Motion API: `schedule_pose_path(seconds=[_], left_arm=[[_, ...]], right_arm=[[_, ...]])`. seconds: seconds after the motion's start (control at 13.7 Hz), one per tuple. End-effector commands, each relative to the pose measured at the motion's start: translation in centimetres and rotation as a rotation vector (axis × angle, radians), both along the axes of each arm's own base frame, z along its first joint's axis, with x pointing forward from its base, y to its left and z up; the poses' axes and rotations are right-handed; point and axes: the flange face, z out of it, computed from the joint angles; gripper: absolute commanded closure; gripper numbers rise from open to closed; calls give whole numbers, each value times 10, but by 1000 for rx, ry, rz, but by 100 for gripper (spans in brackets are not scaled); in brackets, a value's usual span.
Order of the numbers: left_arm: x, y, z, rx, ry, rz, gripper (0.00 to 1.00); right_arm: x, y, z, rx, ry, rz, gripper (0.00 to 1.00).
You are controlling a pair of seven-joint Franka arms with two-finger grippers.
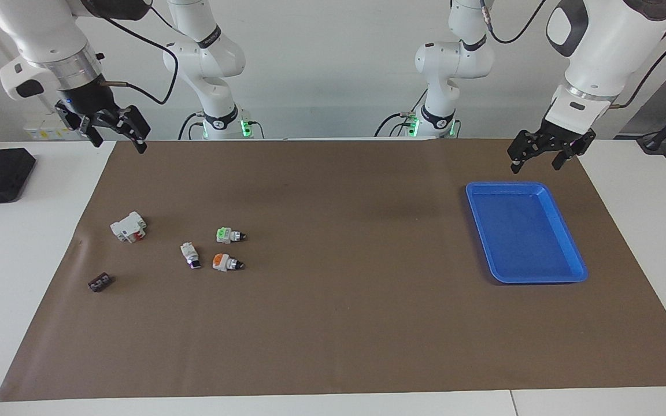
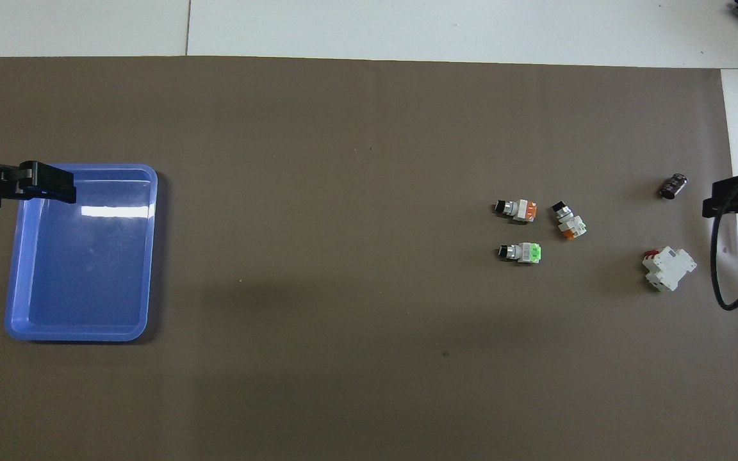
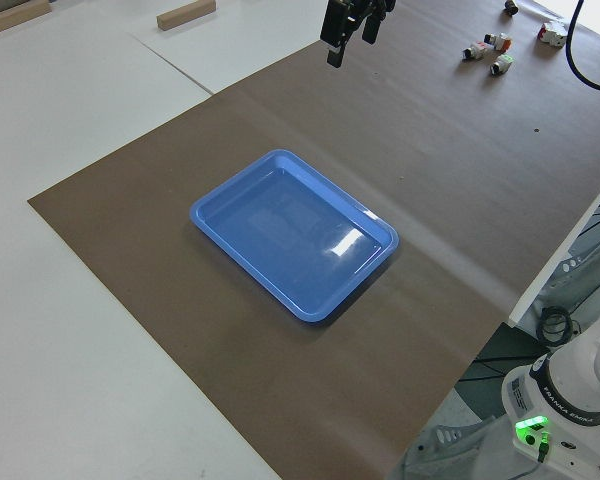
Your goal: Turn and place switch with both arms
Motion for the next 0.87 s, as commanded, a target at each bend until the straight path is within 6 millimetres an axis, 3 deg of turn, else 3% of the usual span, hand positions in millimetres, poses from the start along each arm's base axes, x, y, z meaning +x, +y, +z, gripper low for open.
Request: schedule_pose_path(seconds=[0.0,0.36,0.58,0.73,0.8], left_arm=[[-7,4,2,5,5,2,0],[-7,4,2,5,5,1,0],[-7,4,2,5,5,2,0],[-7,4,2,5,5,2,0],[-7,4,2,5,5,2,0]], right_arm=[[-5,2,-2,2,18,-25,0],[-10,3,-5,14,34,-31,0],[-16,4,-18,31,26,-21,0],[-10,3,-23,32,-14,6,0],[-7,-2,-35,33,-23,37,0]])
